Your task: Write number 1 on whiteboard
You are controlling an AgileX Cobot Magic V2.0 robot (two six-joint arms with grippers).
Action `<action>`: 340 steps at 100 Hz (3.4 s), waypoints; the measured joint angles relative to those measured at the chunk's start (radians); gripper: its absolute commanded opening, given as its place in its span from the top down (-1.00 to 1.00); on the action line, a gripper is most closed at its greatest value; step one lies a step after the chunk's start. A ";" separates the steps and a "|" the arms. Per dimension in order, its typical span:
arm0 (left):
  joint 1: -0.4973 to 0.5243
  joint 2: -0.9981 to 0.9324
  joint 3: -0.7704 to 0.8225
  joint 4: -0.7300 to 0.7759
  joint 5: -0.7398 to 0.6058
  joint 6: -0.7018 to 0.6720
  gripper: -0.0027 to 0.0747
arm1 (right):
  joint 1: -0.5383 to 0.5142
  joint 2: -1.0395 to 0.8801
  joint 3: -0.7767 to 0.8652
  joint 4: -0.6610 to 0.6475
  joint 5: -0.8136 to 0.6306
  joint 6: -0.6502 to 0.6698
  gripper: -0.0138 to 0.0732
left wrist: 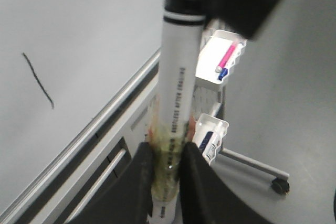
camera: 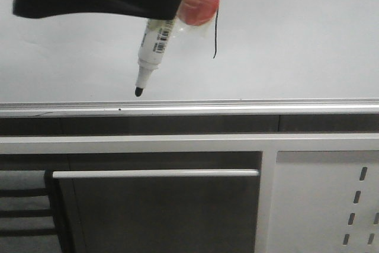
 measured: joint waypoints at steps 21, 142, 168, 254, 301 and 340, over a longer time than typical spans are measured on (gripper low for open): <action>0.004 -0.002 0.000 -0.082 -0.072 -0.007 0.99 | -0.055 -0.010 0.000 0.009 0.008 0.009 -0.28; 0.132 0.271 -0.112 -0.307 -0.673 -0.021 0.98 | -0.276 -0.186 0.000 0.009 0.006 0.017 -0.28; 0.156 0.279 -0.123 -0.288 -0.647 -0.040 0.98 | -0.276 -0.186 0.000 0.009 0.006 0.017 -0.28; 0.173 0.197 -0.132 -0.293 -0.466 -0.004 -0.30 | -0.276 -0.186 0.000 -0.020 0.006 0.017 -0.27; 0.173 -0.183 0.024 -0.290 -0.309 0.149 0.42 | -0.359 -0.295 0.030 -0.242 -0.111 0.274 0.58; 0.173 -0.509 0.195 -0.317 -0.117 0.187 0.98 | -0.366 -0.774 0.493 -0.243 -0.449 0.279 0.83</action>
